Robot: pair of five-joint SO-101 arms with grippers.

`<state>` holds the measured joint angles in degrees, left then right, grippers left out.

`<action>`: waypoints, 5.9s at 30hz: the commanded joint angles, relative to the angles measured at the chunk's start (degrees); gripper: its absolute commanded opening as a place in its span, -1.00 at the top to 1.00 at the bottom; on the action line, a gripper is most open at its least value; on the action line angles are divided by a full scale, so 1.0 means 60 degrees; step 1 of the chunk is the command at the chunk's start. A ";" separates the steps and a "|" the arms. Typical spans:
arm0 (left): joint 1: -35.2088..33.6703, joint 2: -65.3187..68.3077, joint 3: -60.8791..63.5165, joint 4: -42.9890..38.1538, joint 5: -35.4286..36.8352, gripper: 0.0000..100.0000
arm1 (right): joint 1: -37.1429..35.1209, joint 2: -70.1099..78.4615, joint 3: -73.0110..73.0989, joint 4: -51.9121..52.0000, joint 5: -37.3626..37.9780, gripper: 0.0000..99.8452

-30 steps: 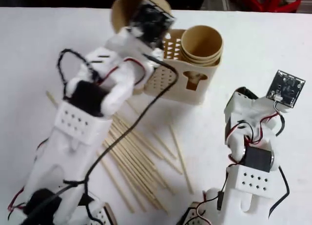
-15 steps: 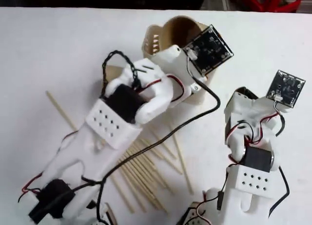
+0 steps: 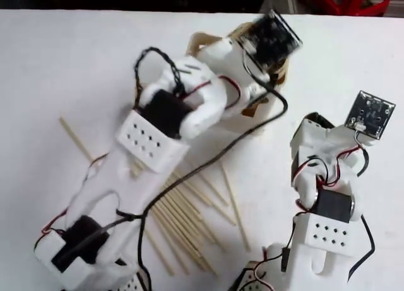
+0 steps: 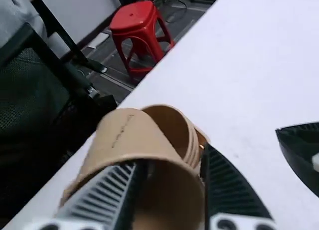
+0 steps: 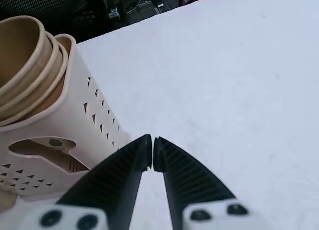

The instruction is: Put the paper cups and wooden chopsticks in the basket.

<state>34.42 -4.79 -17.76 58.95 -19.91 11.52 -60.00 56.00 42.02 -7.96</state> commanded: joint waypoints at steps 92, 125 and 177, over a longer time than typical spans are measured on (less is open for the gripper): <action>-0.5223 0.1355 0.7018 -0.2652 -0.3502 0.63 | -0.0007 -0.0125 -0.0044 -0.0227 -0.0044 0.96; -0.5326 0.1062 0.7048 -0.2139 -0.3575 0.96 | -0.0007 -0.0125 -0.0044 -0.0242 -0.0044 0.96; -0.1766 -0.1033 0.1905 0.0381 -0.3604 0.93 | 0.0007 -0.0125 0.0454 -0.1223 -0.0029 0.96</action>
<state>21.85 -14.29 4.40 56.22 -40.84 11.52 -60.00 59.16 35.78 -7.96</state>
